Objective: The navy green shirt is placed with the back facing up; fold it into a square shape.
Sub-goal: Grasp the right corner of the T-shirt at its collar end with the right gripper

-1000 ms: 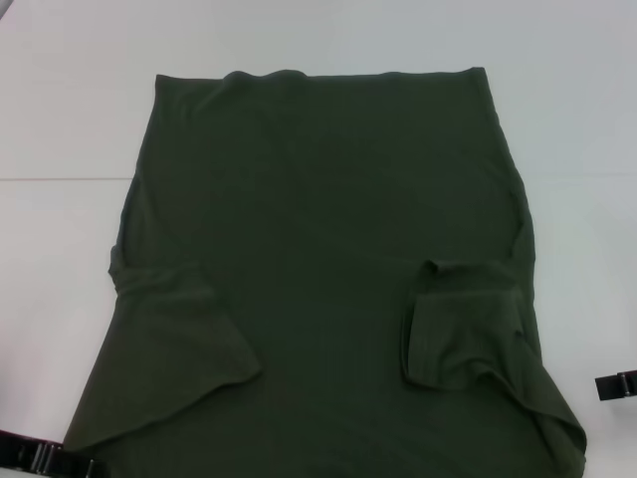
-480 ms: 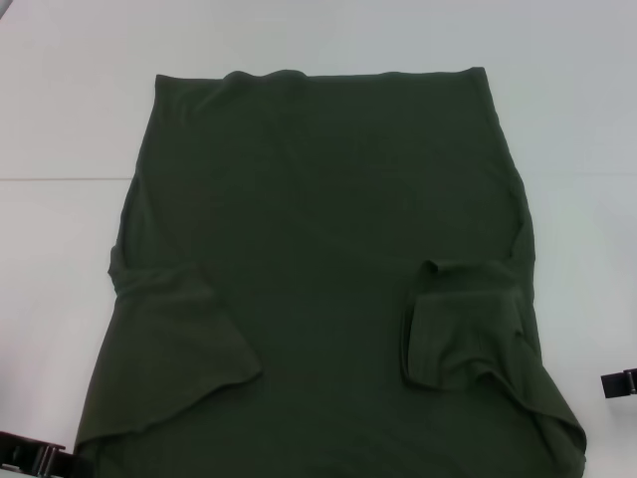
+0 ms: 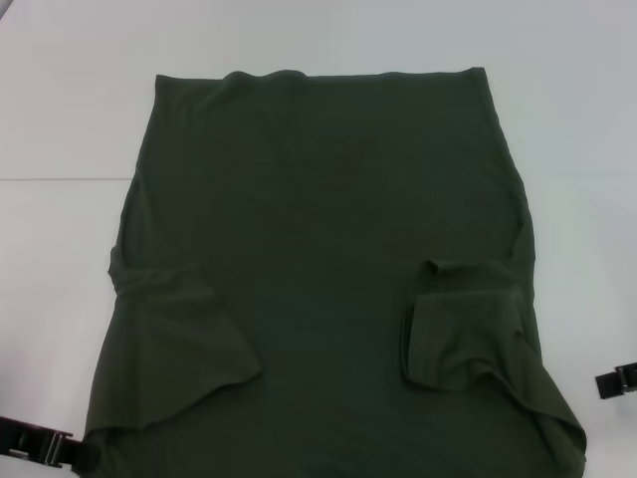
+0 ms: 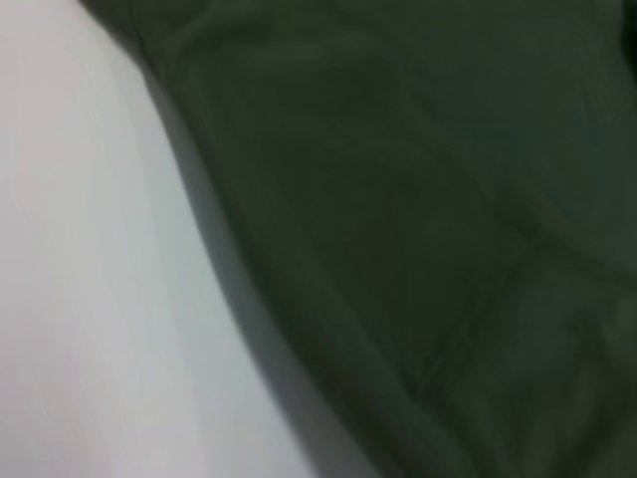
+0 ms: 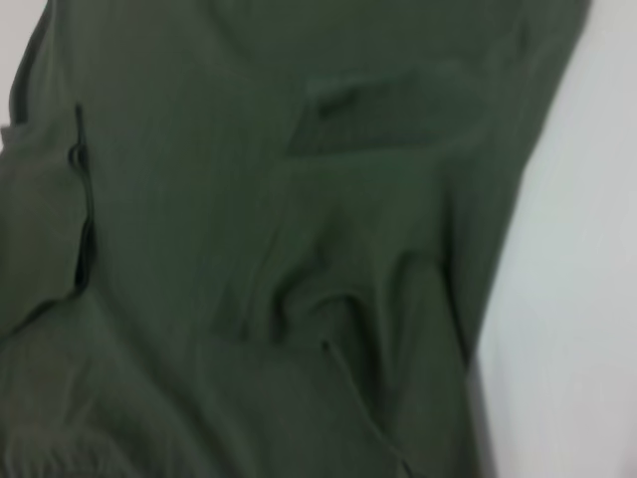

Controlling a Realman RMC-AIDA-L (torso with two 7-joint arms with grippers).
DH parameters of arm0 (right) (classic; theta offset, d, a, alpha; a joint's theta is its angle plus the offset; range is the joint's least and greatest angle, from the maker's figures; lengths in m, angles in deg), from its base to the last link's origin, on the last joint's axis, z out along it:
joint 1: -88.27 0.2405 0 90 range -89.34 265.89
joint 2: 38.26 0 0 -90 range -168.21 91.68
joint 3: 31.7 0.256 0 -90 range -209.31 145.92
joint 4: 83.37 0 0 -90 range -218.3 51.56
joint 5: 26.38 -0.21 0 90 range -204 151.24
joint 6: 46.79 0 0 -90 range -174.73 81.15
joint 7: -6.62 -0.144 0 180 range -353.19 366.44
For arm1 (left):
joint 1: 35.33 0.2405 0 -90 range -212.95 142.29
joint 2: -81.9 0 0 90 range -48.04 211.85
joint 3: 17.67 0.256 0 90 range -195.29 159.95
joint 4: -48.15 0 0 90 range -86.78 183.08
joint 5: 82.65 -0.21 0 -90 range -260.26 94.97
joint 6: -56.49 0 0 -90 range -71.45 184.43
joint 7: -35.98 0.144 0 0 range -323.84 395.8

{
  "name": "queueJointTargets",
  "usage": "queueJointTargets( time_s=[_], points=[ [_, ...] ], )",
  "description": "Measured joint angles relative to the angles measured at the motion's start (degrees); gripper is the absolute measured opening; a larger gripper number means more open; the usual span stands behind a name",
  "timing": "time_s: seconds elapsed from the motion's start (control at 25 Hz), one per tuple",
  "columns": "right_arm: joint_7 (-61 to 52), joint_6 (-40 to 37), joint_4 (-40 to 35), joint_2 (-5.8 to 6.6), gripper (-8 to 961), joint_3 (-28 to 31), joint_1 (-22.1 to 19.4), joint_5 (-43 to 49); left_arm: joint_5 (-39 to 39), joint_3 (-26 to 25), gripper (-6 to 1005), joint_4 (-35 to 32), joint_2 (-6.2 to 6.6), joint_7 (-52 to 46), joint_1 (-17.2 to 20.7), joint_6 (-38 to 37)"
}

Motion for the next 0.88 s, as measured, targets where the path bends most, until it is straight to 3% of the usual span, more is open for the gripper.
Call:
queueJointTargets(
  time_s=[0.24,0.88],
  points=[
    [0.6,0.6,0.1,-2.75,935,-1.5,1.2,3.1,0.8,0.3,49,-0.1,0.03,0.0,-0.2,0.0],
    [2.2,5.7,0.8,-5.63,943,-5.7,-0.2,4.5,1.3,0.0,49,-0.3,-0.02,0.0,-0.2,-0.7]
  ],
)
